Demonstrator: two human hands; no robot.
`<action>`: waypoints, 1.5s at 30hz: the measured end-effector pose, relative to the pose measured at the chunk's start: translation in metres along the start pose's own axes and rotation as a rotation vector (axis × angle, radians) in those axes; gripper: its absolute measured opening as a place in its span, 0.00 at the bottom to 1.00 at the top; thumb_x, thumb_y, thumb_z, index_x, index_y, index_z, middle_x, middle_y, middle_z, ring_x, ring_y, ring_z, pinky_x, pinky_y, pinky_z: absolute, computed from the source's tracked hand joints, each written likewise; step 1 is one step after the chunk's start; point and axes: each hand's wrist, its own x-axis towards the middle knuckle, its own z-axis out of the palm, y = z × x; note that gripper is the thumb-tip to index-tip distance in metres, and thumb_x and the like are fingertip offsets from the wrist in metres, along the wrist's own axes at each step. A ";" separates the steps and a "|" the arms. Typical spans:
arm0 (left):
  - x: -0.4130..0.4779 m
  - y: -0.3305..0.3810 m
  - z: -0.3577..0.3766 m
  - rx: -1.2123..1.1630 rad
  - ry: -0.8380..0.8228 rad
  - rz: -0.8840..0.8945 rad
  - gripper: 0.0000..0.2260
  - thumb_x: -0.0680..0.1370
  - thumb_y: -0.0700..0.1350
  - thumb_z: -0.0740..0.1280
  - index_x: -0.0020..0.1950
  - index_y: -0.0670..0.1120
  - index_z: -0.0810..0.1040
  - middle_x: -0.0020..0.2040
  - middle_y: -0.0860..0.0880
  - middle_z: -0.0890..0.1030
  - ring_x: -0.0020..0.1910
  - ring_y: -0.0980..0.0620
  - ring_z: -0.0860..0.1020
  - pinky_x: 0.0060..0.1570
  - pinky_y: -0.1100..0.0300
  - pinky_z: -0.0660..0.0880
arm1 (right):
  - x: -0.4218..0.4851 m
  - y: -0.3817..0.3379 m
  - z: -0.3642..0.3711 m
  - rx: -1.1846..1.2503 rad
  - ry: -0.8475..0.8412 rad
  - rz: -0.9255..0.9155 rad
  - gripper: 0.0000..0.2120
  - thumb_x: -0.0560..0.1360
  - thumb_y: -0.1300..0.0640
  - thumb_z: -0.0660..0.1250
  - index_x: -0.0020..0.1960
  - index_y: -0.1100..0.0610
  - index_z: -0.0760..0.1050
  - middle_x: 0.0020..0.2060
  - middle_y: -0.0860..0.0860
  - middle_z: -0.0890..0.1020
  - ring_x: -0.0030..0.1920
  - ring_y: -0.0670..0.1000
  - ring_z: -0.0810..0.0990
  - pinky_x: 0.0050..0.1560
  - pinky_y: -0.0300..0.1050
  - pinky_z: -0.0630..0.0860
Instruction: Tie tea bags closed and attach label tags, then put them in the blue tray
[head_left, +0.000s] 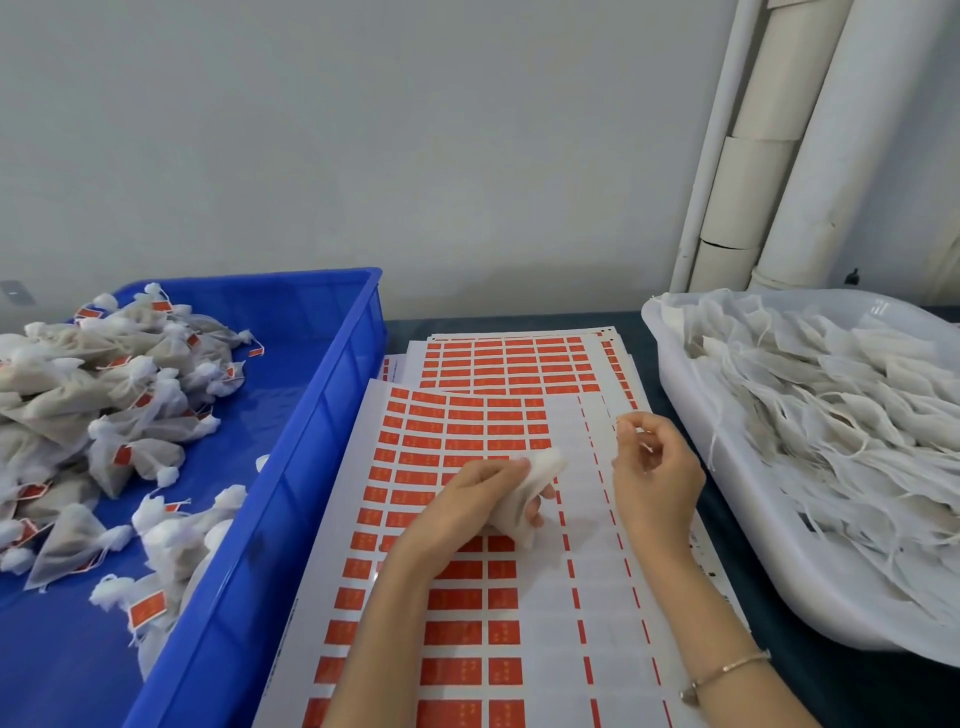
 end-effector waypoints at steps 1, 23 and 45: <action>0.000 0.002 0.000 -0.047 0.006 0.028 0.12 0.80 0.56 0.59 0.47 0.53 0.80 0.41 0.58 0.83 0.42 0.61 0.81 0.43 0.67 0.74 | 0.000 0.001 0.001 -0.021 -0.012 0.004 0.02 0.78 0.56 0.66 0.49 0.49 0.76 0.44 0.41 0.78 0.42 0.37 0.76 0.40 0.26 0.68; 0.016 -0.015 0.011 0.602 0.453 0.483 0.08 0.78 0.40 0.67 0.53 0.48 0.84 0.50 0.56 0.82 0.54 0.58 0.74 0.58 0.60 0.73 | -0.029 -0.018 0.012 0.052 -0.713 -0.117 0.06 0.75 0.55 0.69 0.45 0.43 0.79 0.40 0.40 0.83 0.45 0.40 0.80 0.47 0.31 0.77; 0.004 0.000 0.006 -0.120 0.312 0.071 0.11 0.76 0.55 0.67 0.45 0.50 0.84 0.39 0.52 0.83 0.41 0.57 0.81 0.39 0.70 0.74 | -0.026 -0.017 0.013 0.306 -0.618 0.357 0.08 0.72 0.52 0.72 0.51 0.48 0.83 0.44 0.42 0.85 0.45 0.43 0.83 0.44 0.35 0.79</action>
